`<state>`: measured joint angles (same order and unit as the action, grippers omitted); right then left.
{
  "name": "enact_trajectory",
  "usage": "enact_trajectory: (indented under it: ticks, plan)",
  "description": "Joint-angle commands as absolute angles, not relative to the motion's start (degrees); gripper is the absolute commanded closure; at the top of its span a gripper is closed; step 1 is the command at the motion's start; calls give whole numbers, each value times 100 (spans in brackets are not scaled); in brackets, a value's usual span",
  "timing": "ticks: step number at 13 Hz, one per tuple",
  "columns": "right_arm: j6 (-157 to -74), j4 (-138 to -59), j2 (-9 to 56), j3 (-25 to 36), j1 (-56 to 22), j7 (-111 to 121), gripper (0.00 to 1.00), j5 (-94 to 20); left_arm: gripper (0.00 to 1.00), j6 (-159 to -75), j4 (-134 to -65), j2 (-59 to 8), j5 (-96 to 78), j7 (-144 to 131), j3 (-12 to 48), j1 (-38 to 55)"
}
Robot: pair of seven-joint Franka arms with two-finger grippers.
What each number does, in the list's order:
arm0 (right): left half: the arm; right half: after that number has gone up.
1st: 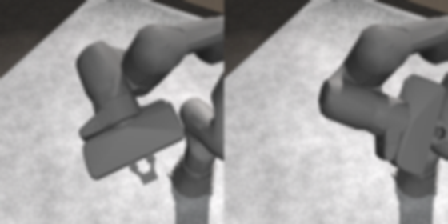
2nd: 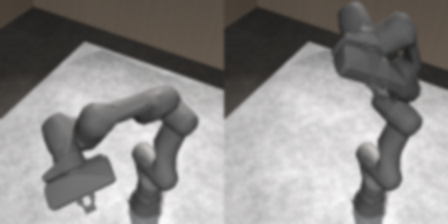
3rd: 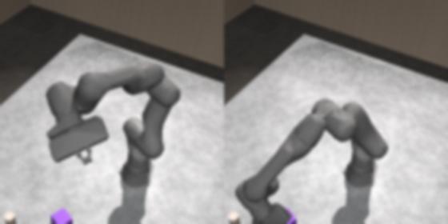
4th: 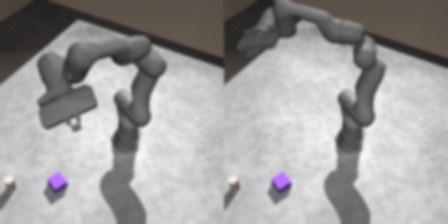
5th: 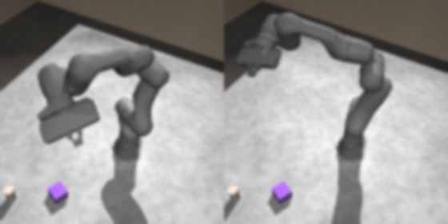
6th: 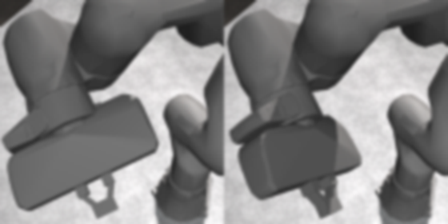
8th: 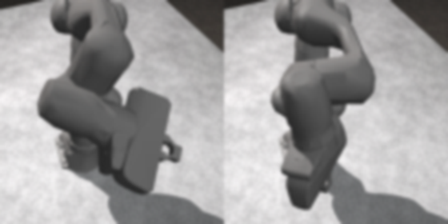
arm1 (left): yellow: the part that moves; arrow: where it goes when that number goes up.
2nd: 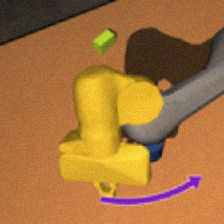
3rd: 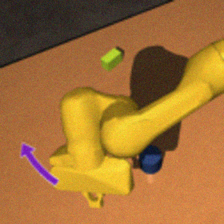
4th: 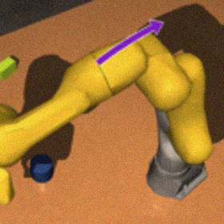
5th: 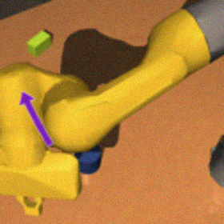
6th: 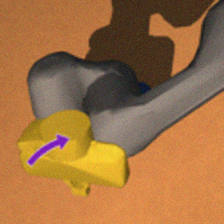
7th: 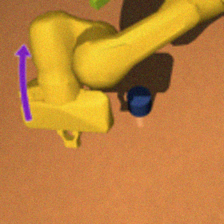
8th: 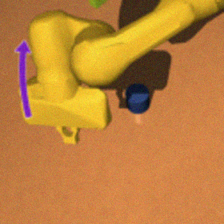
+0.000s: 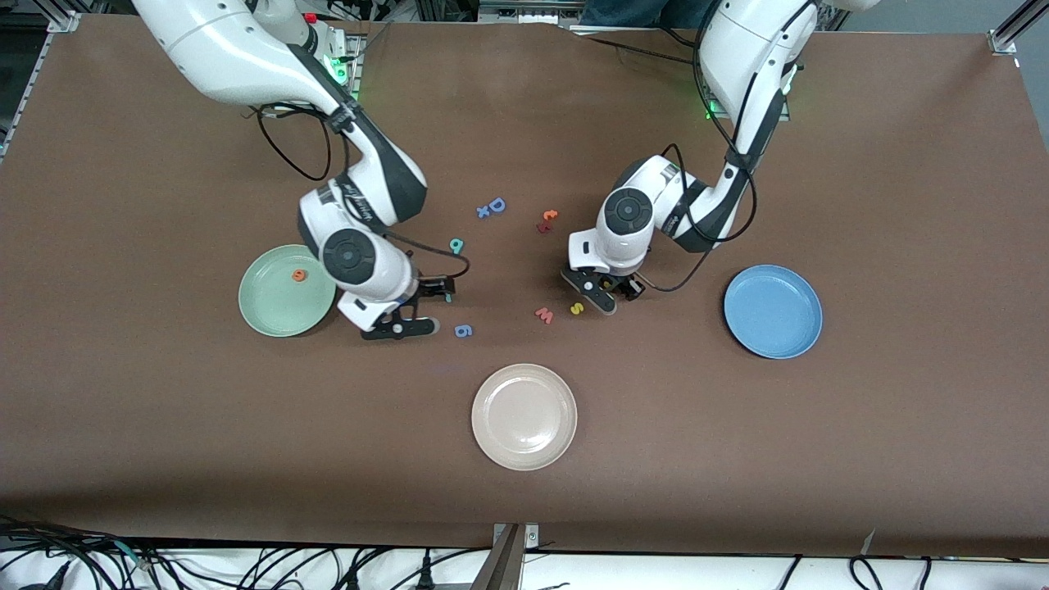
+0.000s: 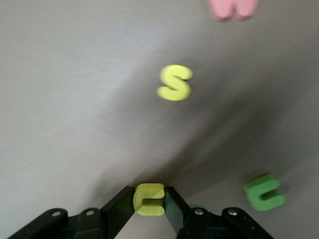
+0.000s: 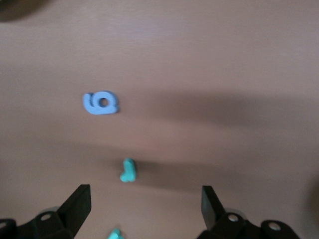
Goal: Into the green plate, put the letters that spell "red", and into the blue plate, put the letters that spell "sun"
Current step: 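Grasp the l with the right gripper while the left gripper lifts the u, then carry the l to the green plate while the left gripper drops the u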
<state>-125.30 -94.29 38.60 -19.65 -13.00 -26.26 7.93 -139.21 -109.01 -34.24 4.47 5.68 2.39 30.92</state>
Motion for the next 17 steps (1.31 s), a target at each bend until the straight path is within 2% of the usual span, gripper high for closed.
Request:
enact_trajectory:
  ticks: [1,3,6,10,13,17]
  plan:
    - [-12674,-9272,4095,-1951,-1406,-2646,49,967,77,-13606,-10951,-3007,467,1210,246,2630]
    - [-12971,-9333,4244,-1951,-1564,-2654,53,949,74,-13273,-10942,-2831,3,1904,246,2208]
    - [-13314,-9649,4263,-1942,-1573,-2663,53,949,71,-12895,-10951,-2637,-79,2346,237,1531]
    - [-13482,-9817,4263,-1925,-1529,-2646,57,1002,70,-12771,-11021,-2637,-18,2854,229,845]
    - [-13474,-9914,4263,-1916,-1512,-2646,69,1011,70,-12779,-11048,-2777,18,3119,229,388]
    - [-13465,-9932,4228,-1907,-1512,-2610,100,1002,64,-13015,-11004,-3084,44,3120,220,352]
